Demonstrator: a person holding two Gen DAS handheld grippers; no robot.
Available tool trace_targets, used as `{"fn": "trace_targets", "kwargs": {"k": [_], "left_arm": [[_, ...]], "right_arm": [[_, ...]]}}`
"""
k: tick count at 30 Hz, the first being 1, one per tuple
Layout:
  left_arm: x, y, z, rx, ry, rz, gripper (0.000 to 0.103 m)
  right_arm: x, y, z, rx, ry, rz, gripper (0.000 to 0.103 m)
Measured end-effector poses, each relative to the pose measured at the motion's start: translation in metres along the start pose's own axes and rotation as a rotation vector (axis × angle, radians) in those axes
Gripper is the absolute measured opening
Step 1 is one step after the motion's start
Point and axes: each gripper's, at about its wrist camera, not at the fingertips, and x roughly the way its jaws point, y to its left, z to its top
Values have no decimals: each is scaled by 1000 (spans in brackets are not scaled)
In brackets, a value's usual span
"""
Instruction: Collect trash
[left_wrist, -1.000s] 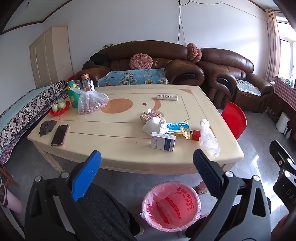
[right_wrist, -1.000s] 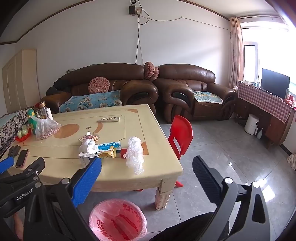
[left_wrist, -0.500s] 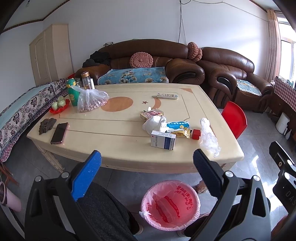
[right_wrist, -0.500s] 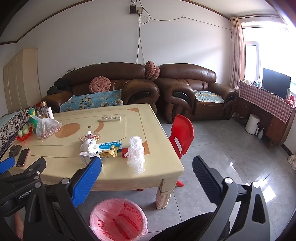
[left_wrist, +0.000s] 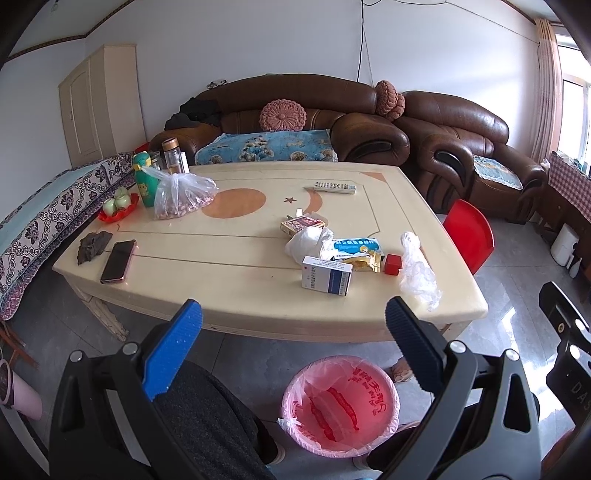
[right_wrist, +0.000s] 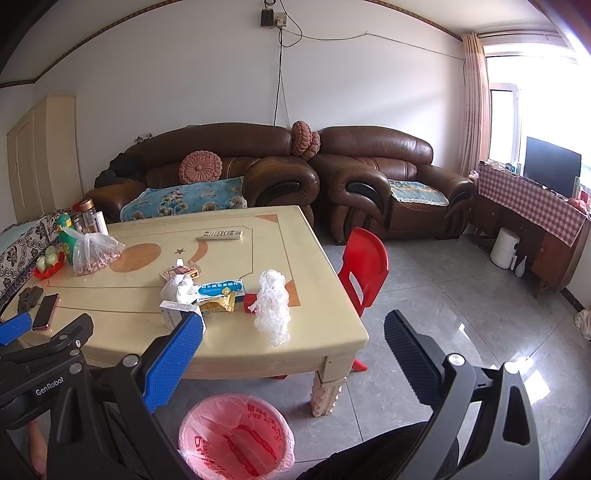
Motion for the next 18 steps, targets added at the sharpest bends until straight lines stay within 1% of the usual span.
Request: {"fn": "trace_targets", "kwargs": {"k": [7,15,18], "left_arm": [[6,-2,-2,13,13,-1,97],[21,-2,-4,12,60,1,97],[27,-1,-5,11,88,12,97]], "right_arm": [[9,2,-10,0,12,6,96],[23,2,-13,-4,44,10,96],[28,2,-12,-5,51,10,96]]}}
